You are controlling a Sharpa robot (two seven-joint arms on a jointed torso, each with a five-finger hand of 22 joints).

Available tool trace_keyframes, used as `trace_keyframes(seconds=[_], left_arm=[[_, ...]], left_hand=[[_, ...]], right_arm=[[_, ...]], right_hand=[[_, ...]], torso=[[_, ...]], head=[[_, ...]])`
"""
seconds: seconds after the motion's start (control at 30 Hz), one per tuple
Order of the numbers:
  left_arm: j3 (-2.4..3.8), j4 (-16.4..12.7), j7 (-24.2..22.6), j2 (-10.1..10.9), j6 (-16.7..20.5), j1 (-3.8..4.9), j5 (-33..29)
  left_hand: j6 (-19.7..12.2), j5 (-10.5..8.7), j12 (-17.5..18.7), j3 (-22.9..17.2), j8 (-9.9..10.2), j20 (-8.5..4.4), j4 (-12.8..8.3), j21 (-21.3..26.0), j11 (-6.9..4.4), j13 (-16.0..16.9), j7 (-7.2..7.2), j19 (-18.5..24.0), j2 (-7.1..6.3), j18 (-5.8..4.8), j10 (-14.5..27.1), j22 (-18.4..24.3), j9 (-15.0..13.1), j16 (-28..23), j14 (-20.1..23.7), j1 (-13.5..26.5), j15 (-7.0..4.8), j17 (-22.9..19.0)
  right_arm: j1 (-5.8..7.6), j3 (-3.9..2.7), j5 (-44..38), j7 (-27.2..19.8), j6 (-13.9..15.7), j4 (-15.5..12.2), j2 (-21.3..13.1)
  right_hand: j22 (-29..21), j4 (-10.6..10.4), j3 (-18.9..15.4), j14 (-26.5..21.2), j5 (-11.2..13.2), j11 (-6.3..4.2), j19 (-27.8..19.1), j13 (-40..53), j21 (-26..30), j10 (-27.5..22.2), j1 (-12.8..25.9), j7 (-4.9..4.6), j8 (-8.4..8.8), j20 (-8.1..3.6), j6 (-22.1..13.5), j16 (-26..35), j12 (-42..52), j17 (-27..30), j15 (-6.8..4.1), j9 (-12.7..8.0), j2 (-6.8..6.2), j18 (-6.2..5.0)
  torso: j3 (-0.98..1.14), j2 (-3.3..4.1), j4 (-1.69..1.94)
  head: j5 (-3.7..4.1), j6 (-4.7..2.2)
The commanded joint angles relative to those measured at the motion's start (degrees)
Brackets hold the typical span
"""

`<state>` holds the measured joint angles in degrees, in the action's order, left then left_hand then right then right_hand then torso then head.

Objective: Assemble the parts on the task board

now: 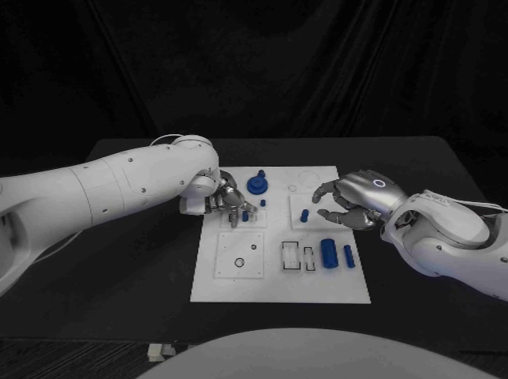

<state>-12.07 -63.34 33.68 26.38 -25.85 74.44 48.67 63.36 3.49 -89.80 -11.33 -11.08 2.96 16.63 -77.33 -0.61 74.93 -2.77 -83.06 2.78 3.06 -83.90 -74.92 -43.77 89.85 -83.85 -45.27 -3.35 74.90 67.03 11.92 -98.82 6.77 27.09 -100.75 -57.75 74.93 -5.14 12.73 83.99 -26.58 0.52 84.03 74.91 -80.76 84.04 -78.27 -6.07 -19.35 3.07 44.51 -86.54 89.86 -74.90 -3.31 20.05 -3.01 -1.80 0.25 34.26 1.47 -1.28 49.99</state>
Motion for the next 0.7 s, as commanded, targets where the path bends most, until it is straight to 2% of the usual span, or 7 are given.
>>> trace_keyframes(seconds=[0.03,0.13,0.43,0.6,0.63,0.67,0.7], left_arm=[[-0.05,-1.6,0.2,1.2,2.8,0.94,0.1],[-0.05,-2.9,0.3,2.3,3.2,2.25,0.1],[-0.04,-7.0,1.0,6.5,1.7,8.2,-5.2],[-0.03,-6.7,1.3,7.2,3.7,10.46,-6.7],[-0.04,-6.2,1.3,7.1,3.9,10.63,-6.8],[-0.04,-5.4,1.4,6.9,4.0,10.81,-6.9],[-0.04,-4.5,1.4,6.6,3.9,10.93,-7.0]], left_hand=[[0.5,-0.46,-0.2,1.1,-0.3,-0.12,-0.1,-0.5,-0.44,15.1,0.08,-0.4,-0.55,-0.12,-6.1,-11.2,-0.1,0.1,-6.1,0.1,-0.3,15.1],[0.8,-0.53,-0.2,1.7,-0.4,-0.17,-0.1,-0.7,-0.53,15.1,0.18,-0.5,-0.78,-0.17,-6.1,-11.3,-0.3,0.1,-6.1,0.0,-0.37,15.1],[2.7,-0.58,-0.2,4.6,-3.3,-0.81,-0.1,-0.8,-1.37,15.1,1.2,-0.7,-0.37,-0.2,-6.1,-11.3,-3.1,0.1,-6.1,-2.5,-1.08,15.1],[-1.0,0.81,-0.2,5.1,-8.7,-1.38,-3.2,-1.6,-1.9,15.1,1.68,-1.4,-0.13,-0.41,-6.1,-11.6,-10.8,0.1,-6.1,-11.1,-1.61,15.1],[-5.6,0.59,-0.2,6.6,-14.5,-1.7,-1.6,-1.9,-1.73,15.1,1.33,-1.6,0.16,-0.45,-6.1,-11.6,-18.4,0.1,-6.1,-11.4,-1.24,15.1],[-7.4,1.66,-0.2,6.7,-17.0,-1.61,-2.3,-2.1,-1.58,15.1,1.82,-1.7,0.14,-0.47,-6.1,-11.7,-21.4,0.1,-6.1,-13.4,-1.52,15.1],[-7.8,1.64,-0.2,6.8,-17.5,-1.49,-2.2,-2.2,-1.83,15.1,1.62,-1.8,0.2,-0.54,-6.1,-11.7,-21.9,0.1,-6.1,-13.5,-1.59,15.1]], right_arm=[[-0.13,-0.04,-0.2,0.9,0.8,-0.3,-0.3],[-0.12,-0.04,-0.2,0.9,1.2,-0.5,-0.6],[-0.07,-0.05,-0.2,0.8,1.9,-0.7,-1.1],[-0.06,-0.05,-0.2,0.8,2.0,-0.7,-1.1],[-0.06,-0.05,-0.2,0.7,2.0,-0.7,-1.1],[-0.06,-0.05,-0.2,0.7,2.0,-0.7,-1.1],[-0.06,-0.05,-0.2,0.7,2.0,-0.8,-1.2]], right_hand=[[11.9,0.0,0.5,4.0,-0.3,0.39,1.5,15.1,0.2,6.0,-0.4,-0.32,0.24,0.15,0.1,0.3,0.1,-5.0,0.32,-0.1,0.06,-0.55],[11.9,0.0,0.5,4.0,-0.3,0.39,1.5,15.1,0.2,6.0,-0.4,-0.32,0.24,0.15,0.1,0.3,0.1,-5.0,0.32,-0.1,0.06,-0.55],[11.9,0.0,0.5,4.0,-0.3,0.39,1.5,15.1,0.2,6.0,-0.4,-0.32,0.23,0.16,0.1,0.3,0.1,-5.0,0.32,-0.1,0.05,-0.55],[11.9,0.0,0.5,4.1,-0.3,0.39,1.5,15.1,0.2,6.0,-0.4,-0.31,0.23,0.16,0.2,0.3,0.1,-5.0,0.32,-0.1,0.05,-0.55],[11.9,0.0,0.5,4.1,-0.3,0.39,1.5,15.1,0.2,6.0,-0.4,-0.31,0.23,0.16,0.2,0.3,0.1,-5.0,0.32,-0.1,0.05,-0.55],[12.0,0.0,0.5,4.1,-0.4,0.38,1.5,15.1,0.1,6.0,-0.4,-0.31,0.22,0.16,0.2,0.3,0.1,-5.1,0.32,-0.1,0.05,-0.54],[12.0,0.0,0.5,4.1,-0.4,0.38,1.6,15.1,0.1,6.0,-0.4,-0.3,0.23,0.17,0.2,0.2,0.1,-5.1,0.32,-0.1,0.04,-0.52]], torso=[[-0.02,0.0,0.03],[-0.03,-0.07,0.04],[-0.01,-0.07,-0.03],[0.01,-0.06,-0.04],[0.01,-0.05,-0.02],[0.02,-0.06,-0.01],[0.01,-0.06,0.0]], head=[[-0.18,0.01],[-0.19,0.01],[-0.34,0.01],[-0.54,0.01],[-0.49,0.01],[-0.33,0.01],[-0.21,0.01]])
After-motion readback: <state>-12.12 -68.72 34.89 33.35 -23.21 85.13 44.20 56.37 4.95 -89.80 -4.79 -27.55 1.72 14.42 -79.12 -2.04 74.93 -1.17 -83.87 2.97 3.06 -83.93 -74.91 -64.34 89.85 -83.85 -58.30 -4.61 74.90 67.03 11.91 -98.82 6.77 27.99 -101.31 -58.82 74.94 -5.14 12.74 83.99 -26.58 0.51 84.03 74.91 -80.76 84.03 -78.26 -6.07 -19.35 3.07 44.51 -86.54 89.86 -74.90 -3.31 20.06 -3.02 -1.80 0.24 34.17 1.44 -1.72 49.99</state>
